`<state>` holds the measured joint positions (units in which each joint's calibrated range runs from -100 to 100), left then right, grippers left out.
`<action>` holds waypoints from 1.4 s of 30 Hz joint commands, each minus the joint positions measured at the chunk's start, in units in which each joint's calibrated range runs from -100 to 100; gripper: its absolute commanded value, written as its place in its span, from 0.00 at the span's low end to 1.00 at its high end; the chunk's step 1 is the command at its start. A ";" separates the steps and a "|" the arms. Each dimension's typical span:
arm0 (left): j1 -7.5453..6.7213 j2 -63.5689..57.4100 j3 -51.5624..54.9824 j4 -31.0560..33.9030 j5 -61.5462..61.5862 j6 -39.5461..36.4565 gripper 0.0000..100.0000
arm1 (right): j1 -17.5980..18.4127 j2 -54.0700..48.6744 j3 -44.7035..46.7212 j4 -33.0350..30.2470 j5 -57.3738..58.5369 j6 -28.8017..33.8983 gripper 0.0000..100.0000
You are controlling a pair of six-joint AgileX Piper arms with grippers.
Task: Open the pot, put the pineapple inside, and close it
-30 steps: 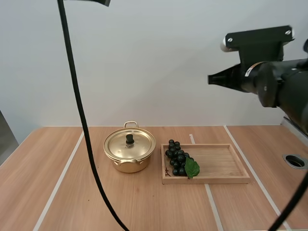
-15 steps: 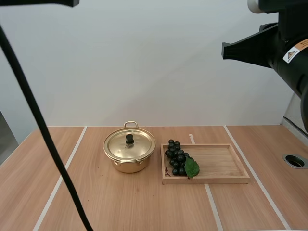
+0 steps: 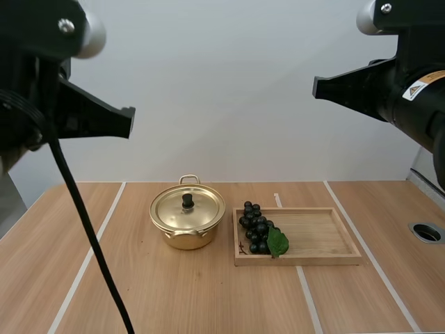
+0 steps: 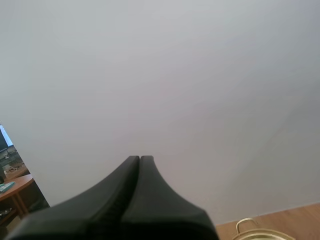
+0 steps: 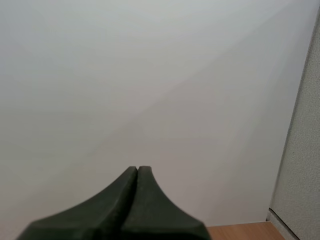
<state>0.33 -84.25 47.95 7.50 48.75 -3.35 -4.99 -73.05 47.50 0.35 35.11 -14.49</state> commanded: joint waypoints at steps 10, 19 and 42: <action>4.31 -9.53 12.58 0.91 -4.55 -5.13 0.00 | 4.23 -3.94 8.03 -8.94 3.71 -0.47 0.00; 0.73 -15.37 20.16 1.19 -1.90 -5.11 0.00 | 1.76 -9.40 16.75 -5.29 7.06 -0.06 0.00; -1.99 -15.75 33.02 10.79 -5.65 -14.96 0.00 | 4.81 -26.95 29.69 -5.99 -4.72 -1.52 0.00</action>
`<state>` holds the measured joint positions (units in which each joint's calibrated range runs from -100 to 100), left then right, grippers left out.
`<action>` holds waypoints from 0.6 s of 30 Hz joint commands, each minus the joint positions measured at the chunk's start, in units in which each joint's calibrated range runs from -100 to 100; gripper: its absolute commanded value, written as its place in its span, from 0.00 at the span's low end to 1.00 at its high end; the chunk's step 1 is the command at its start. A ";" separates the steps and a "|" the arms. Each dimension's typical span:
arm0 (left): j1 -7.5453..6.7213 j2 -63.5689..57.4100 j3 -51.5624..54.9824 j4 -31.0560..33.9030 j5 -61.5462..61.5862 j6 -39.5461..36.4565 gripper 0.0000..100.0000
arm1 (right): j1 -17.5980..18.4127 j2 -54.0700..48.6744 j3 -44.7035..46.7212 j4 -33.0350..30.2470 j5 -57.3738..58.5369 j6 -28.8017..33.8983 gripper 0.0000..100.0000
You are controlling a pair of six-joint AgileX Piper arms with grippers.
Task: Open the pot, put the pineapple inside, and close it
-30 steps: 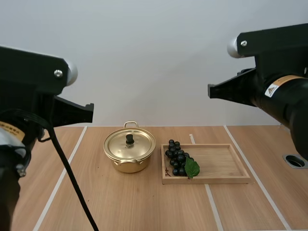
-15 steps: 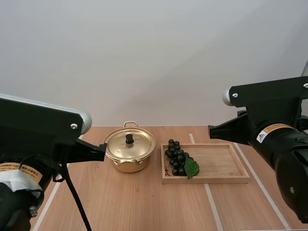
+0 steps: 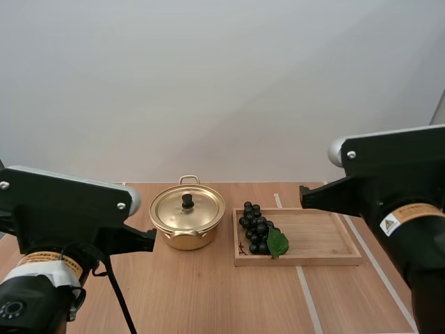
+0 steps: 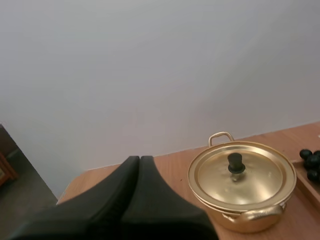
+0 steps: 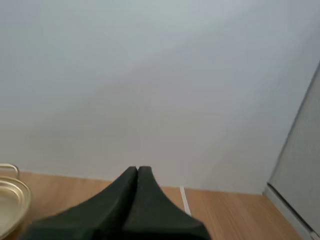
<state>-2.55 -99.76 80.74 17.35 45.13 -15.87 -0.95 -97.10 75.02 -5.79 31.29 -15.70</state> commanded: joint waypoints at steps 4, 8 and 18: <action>2.64 -0.24 0.23 0.94 -1.64 -2.65 0.00 | 0.56 -2.90 8.19 -2.09 -3.51 -0.30 0.00; 3.00 -0.24 1.80 0.83 -1.30 -2.65 0.00 | 0.56 -2.90 13.96 -3.57 -7.50 -0.30 0.00; 2.93 -0.24 17.36 5.36 -17.21 -1.80 0.00 | 0.16 -2.90 19.07 -3.57 -6.64 -0.30 0.00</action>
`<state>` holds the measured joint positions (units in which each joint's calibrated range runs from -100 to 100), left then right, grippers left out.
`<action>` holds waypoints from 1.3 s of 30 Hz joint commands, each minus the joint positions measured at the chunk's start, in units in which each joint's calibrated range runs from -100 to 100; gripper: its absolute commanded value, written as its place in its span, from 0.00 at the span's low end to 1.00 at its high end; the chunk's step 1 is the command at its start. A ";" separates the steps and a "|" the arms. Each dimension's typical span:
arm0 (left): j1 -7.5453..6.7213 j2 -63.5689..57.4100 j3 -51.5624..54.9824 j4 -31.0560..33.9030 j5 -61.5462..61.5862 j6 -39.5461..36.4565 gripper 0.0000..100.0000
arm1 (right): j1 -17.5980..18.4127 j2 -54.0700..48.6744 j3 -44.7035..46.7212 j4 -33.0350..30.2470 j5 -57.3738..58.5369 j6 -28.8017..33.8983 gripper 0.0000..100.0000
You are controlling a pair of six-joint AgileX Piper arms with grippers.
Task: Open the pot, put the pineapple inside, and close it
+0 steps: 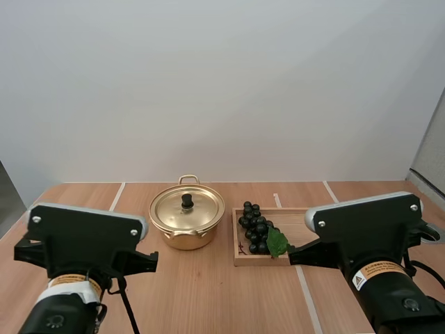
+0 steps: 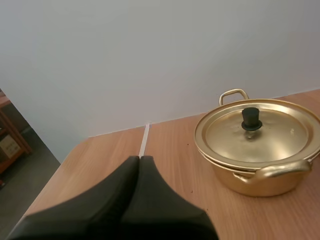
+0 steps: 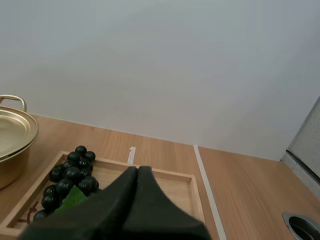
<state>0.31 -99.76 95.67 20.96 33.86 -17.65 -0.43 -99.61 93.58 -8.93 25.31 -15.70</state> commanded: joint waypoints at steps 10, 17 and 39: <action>0.07 -0.24 4.33 1.59 -2.32 -7.90 0.00 | -0.88 -0.39 2.53 1.76 15.65 -0.04 0.00; 0.07 -0.24 4.33 1.50 2.22 -7.90 0.00 | -0.88 -0.39 2.69 1.66 15.65 -0.04 0.00; 0.63 -0.24 4.33 -12.22 7.64 11.81 0.00 | -1.04 -0.39 2.69 1.66 15.78 -0.22 0.00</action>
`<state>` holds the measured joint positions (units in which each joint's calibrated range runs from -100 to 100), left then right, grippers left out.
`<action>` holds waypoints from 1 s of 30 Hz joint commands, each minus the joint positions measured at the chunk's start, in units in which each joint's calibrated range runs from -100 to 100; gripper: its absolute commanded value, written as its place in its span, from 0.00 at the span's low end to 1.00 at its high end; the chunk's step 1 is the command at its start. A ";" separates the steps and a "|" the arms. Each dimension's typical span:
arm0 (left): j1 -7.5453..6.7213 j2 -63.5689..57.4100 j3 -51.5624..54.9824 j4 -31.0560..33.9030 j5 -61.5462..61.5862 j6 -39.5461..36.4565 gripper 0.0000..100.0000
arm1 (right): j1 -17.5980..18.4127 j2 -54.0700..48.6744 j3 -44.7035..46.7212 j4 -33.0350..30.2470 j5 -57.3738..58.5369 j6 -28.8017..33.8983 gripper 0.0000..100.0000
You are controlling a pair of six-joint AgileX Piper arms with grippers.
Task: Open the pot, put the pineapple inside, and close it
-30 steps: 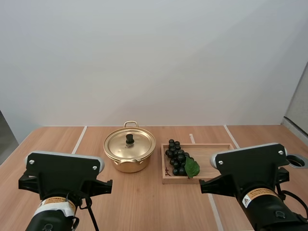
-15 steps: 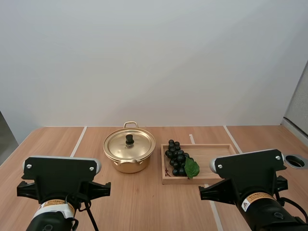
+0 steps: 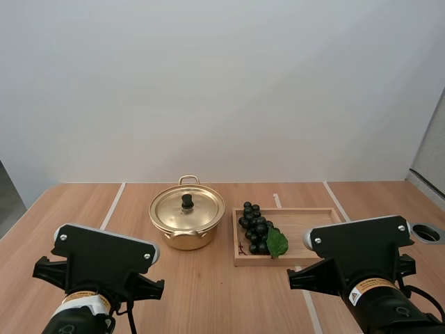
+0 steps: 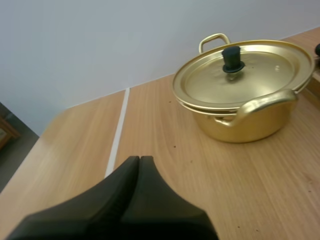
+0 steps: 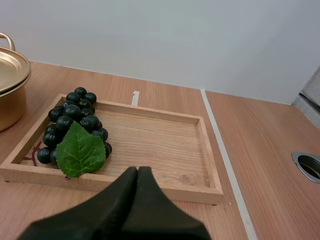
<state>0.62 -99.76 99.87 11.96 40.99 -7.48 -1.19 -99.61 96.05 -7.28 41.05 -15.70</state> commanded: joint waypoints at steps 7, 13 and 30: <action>0.40 -0.24 0.13 -3.11 -1.85 -0.57 0.00 | -0.28 -0.39 0.22 0.01 0.04 -0.22 0.00; 0.47 -0.24 0.13 -3.19 -6.32 -4.27 0.00 | -0.28 -0.39 0.22 0.14 0.04 -0.22 0.00; 1.20 -0.24 0.13 -3.07 -9.61 -7.51 0.00 | -0.28 -0.39 0.22 0.14 -0.15 -0.22 0.00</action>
<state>1.69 -99.76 99.87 9.55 33.18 -14.24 -1.19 -99.61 96.05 -7.28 41.05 -15.70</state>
